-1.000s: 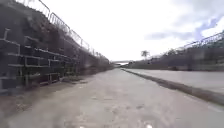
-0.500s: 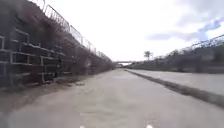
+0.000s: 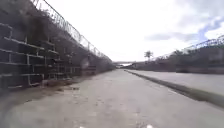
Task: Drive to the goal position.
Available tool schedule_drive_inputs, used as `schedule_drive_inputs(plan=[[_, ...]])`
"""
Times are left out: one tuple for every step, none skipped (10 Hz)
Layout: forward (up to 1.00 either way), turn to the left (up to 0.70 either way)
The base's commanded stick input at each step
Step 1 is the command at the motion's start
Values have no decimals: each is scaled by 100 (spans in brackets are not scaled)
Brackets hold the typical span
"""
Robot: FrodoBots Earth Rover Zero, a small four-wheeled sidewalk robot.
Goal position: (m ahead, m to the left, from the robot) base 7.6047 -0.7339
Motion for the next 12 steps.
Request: schedule_drive_inputs(plan=[[100, 0], [100, 0], [100, 0], [100, 0], [100, 0], [100, 0], [100, 0], [100, 0], [100, 0], [100, 0], [100, 0], [100, 0]])
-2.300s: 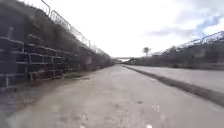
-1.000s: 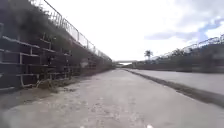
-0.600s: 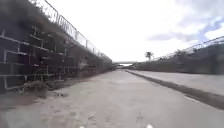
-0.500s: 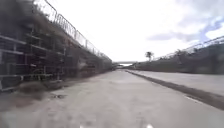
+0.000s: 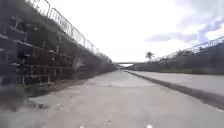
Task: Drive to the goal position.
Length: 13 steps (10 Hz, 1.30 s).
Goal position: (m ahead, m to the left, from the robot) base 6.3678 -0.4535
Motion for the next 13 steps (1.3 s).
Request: schedule_drive_inputs(plan=[[100, 0], [100, 0], [100, 0], [100, -27], [100, -27], [100, -27], [100, -26], [100, -23], [100, -20], [100, -17], [100, -14], [100, -11], [100, -8]])
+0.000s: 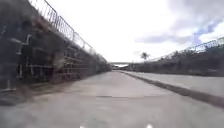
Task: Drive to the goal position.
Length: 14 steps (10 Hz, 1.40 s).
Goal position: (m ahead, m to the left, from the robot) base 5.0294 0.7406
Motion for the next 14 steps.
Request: schedule_drive_inputs(plan=[[100, -5], [100, -2], [100, 0], [100, 0], [100, 0], [100, 0], [100, 0], [100, 0], [100, 0], [100, 0], [100, 0], [100, 0], [100, 0], [100, 1]])
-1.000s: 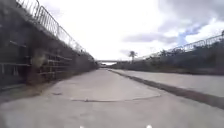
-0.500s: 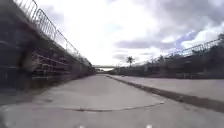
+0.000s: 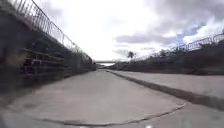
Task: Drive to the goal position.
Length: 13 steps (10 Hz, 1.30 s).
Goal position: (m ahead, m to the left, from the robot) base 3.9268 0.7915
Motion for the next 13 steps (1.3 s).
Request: schedule_drive_inputs(plan=[[100, 10], [100, 20], [100, 24], [100, 14], [100, 4], [100, 0], [100, 0], [100, 0], [100, 0], [100, 0], [100, 0], [100, 0], [100, 0]])
